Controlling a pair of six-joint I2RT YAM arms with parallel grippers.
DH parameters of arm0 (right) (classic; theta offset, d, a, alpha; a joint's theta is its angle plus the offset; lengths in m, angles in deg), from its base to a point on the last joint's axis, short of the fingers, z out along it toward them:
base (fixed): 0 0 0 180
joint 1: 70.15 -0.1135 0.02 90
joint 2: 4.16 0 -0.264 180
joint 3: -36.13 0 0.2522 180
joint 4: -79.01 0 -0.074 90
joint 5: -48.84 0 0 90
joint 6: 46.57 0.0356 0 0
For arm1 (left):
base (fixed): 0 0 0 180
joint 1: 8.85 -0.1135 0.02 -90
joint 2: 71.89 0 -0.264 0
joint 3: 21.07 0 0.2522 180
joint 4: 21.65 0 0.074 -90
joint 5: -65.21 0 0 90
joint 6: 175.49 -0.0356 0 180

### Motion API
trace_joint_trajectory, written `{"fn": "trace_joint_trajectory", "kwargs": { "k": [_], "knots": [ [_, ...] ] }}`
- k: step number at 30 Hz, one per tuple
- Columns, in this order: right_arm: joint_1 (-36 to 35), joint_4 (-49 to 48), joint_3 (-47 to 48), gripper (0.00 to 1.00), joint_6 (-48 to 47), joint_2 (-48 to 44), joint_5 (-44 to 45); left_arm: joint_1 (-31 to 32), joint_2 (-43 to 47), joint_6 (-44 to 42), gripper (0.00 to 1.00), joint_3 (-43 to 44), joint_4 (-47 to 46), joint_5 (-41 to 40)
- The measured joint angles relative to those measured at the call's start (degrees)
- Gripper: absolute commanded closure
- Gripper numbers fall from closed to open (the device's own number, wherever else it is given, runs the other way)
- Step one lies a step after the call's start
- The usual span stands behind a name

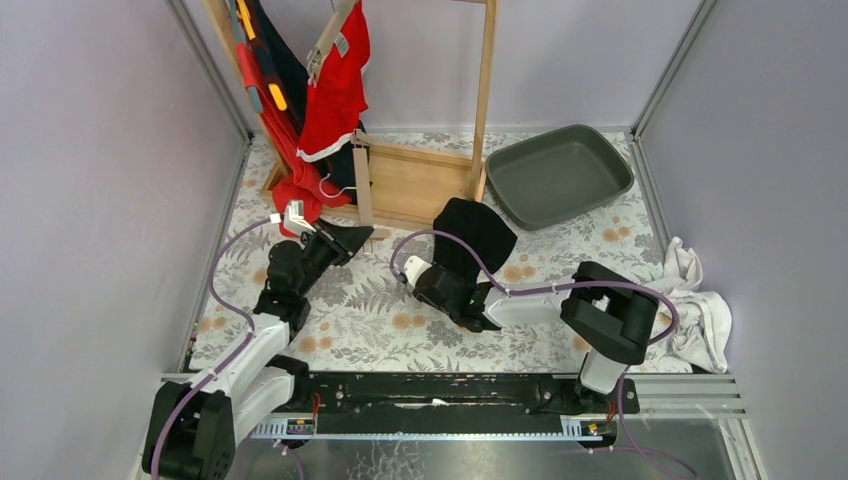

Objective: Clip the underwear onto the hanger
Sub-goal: Adjust the underwear at the center of the board.

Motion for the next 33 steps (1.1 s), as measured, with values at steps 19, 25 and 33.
{"fn": "trace_joint_trajectory", "kwargs": {
  "k": [19, 25, 33],
  "knots": [
    [0.0, 2.3, -0.2, 0.90, 2.3, -15.8, 2.6, -0.4, -1.4, 0.4, 1.00, -0.7, -0.4, 1.0],
    [0.0, 4.2, 1.3, 0.90, 2.7, -17.6, 1.2, -0.4, -1.4, 1.3, 1.00, -0.7, -0.5, 1.3],
    [1.4, 5.6, 2.2, 0.86, 3.0, -17.6, -3.9, 1.2, -1.6, 5.7, 1.00, -1.2, -4.7, 2.0]
  ]
}}
